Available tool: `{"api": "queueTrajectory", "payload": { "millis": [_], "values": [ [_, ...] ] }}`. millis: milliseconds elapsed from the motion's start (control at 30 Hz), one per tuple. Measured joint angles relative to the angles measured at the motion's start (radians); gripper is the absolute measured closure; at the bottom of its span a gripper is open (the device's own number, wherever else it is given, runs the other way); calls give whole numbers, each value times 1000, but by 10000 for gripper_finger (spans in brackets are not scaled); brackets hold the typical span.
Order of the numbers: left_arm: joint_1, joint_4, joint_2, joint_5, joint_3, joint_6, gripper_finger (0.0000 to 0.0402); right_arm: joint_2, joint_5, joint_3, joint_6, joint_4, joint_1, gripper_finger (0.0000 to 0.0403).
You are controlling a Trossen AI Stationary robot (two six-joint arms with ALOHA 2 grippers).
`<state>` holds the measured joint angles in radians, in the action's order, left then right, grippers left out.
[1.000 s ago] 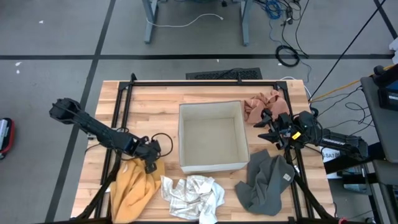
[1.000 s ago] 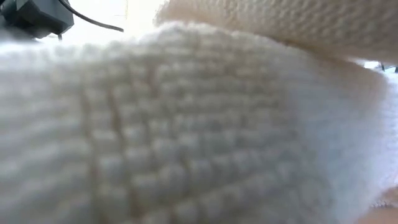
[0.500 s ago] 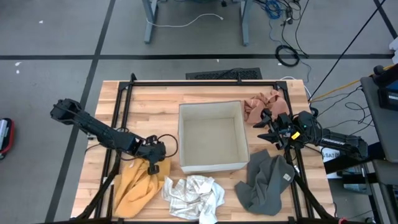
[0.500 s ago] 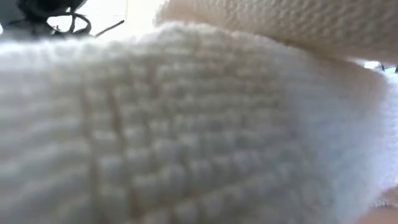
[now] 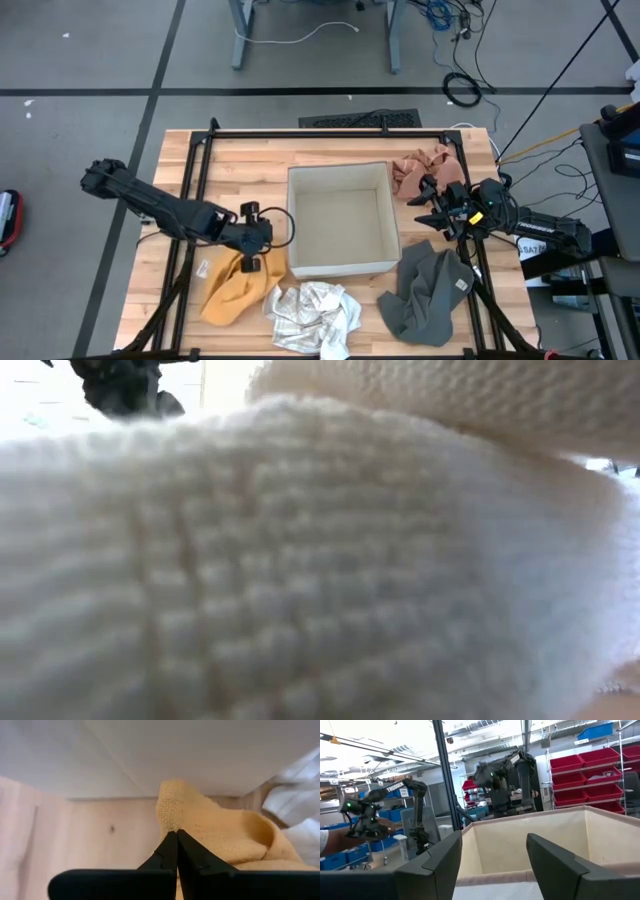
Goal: Fold towel
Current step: Fold the yellow towel, then adjust the laundry bin
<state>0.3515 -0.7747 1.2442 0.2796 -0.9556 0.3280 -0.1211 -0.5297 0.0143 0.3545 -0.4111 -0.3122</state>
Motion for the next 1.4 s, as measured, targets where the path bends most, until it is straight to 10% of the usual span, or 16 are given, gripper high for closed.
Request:
{"api": "queueTrajectory", "payload": {
  "millis": [867,1400],
  "values": [
    [-43,-106,32,-65,118,253,367,0,-238,0,45,305,1,190],
    [-46,301,18,90,118,2,269,-5,-77,0,54,335,50,190]
  ]
}}
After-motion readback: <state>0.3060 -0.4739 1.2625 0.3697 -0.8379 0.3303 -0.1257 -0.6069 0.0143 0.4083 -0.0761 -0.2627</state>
